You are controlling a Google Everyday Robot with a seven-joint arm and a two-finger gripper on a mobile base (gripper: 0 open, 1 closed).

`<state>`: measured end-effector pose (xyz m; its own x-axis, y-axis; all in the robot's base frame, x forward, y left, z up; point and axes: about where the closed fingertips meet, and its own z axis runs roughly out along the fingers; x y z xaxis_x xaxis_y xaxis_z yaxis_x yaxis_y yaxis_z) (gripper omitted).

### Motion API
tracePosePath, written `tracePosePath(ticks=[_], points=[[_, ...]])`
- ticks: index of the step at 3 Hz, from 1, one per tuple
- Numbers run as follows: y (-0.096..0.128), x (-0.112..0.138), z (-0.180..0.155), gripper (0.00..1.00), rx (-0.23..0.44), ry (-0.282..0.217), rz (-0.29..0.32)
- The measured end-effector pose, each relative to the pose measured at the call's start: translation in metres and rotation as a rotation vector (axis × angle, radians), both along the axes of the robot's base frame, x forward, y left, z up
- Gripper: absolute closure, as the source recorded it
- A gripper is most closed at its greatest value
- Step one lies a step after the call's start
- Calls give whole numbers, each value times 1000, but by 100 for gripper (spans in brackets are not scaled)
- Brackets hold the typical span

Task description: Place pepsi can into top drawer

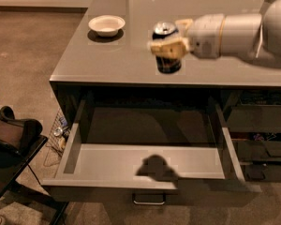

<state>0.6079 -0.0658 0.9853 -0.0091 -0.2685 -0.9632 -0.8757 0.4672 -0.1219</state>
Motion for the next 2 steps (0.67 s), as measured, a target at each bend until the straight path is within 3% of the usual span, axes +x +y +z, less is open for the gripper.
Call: tracePosePath(ticks=[1,2], points=[[-13,-7,-45,100,-13,52,-68],[-11,-7,-46,100,-14,54,-65]])
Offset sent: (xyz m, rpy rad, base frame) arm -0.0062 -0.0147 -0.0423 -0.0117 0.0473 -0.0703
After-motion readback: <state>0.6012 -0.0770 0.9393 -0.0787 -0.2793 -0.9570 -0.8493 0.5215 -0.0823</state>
